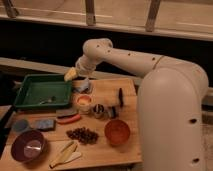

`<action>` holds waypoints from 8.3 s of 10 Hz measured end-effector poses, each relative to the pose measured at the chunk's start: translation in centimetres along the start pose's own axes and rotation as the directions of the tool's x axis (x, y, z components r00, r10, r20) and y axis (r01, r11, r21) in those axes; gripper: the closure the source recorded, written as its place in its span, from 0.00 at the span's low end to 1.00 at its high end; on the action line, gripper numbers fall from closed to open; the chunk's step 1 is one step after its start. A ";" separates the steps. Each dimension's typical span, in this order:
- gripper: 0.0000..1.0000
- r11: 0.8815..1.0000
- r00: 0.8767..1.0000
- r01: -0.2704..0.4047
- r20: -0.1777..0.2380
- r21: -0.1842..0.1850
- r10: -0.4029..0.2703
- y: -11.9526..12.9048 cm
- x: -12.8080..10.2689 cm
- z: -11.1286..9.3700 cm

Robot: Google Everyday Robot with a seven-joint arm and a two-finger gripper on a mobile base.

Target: Place fork in plastic cup

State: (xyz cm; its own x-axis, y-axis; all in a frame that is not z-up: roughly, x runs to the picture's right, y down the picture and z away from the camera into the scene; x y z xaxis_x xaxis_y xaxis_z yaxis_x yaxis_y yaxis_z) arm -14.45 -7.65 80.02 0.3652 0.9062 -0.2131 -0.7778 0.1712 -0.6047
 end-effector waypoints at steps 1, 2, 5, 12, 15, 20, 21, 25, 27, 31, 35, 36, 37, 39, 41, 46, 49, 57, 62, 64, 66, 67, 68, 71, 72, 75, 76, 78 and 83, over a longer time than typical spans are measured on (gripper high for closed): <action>0.20 1.000 1.000 0.021 -0.017 -0.023 -0.021 0.2 -0.3 0.5; 0.20 0.999 0.999 0.031 -0.026 -0.035 -0.032 0.3 -0.4 0.9; 0.20 0.999 0.999 0.032 -0.029 -0.037 -0.033 0.2 -0.3 0.9; 0.20 0.988 0.990 0.108 -0.076 -0.111 -0.117 3.8 -1.6 4.6; 0.20 0.975 0.983 0.142 -0.095 -0.172 -0.160 5.8 -2.7 6.6; 0.20 0.970 0.979 0.149 -0.108 -0.191 -0.171 6.4 -2.9 7.2; 0.20 0.971 0.979 0.148 -0.115 -0.190 -0.171 6.4 -2.6 7.3; 0.20 0.964 0.969 0.172 -0.142 -0.202 -0.202 7.0 -2.4 9.6; 0.20 0.961 0.963 0.180 -0.159 -0.212 -0.215 7.0 -2.3 10.9; 0.20 0.948 0.946 0.207 -0.199 -0.241 -0.257 8.7 -2.2 14.6; 0.20 0.941 0.937 0.247 -0.192 -0.231 -0.293 10.6 -2.2 17.7; 0.20 0.939 0.938 0.252 -0.179 -0.233 -0.297 10.8 -2.2 17.9; 0.20 0.940 0.939 0.252 -0.178 -0.232 -0.296 10.6 -2.2 17.9; 0.20 0.939 0.938 0.253 -0.178 -0.232 -0.297 10.7 -2.2 17.9; 0.20 0.943 0.937 0.253 -0.186 -0.218 -0.294 10.6 -1.9 17.9; 0.20 0.962 0.935 0.249 -0.233 -0.110 -0.269 9.5 -0.9 19.6; 0.20 0.969 0.946 0.204 -0.228 -0.138 -0.232 8.9 -0.7 20.7; 0.20 0.962 0.938 0.144 -0.277 -0.234 -0.208 9.1 0.1 24.0; 0.20 0.947 0.912 0.159 -0.326 -0.279 -0.249 10.5 0.3 25.1; 0.24 0.944 0.903 0.167 -0.341 -0.285 -0.262 10.7 0.4 25.3; 0.42 0.944 0.903 0.167 -0.340 -0.284 -0.262 10.6 0.4 25.3; 0.53 0.944 0.903 0.167 -0.341 -0.284 -0.262 10.6 0.4 25.2; 0.64 0.944 0.901 0.167 -0.344 -0.285 -0.263 10.7 0.5 25.3; 0.93 0.944 0.884 0.168 -0.380 -0.282 -0.271 10.6 0.8 25.5; 0.99 0.945 0.882 0.167 -0.384 -0.282 -0.271 10.5 0.9 25.5; 1.00 0.942 0.882 0.179 -0.379 -0.283 -0.281 10.6 0.7 25.1; 1.00 0.940 0.887 0.191 -0.361 -0.281 -0.288 11.0 0.0 24.5; 1.00 0.935 0.893 0.227 -0.324 -0.271 -0.311 11.9 -1.5 22.8; 1.00 0.925 0.903 0.288 -0.251 -0.249 -0.349 13.1 -3.9 19.5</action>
State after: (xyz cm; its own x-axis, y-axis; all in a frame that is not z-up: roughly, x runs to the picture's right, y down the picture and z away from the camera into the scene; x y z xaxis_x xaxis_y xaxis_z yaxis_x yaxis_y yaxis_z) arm -36.02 -1.43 87.87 0.7298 0.6611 -0.1742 -0.4868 0.3235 -0.8114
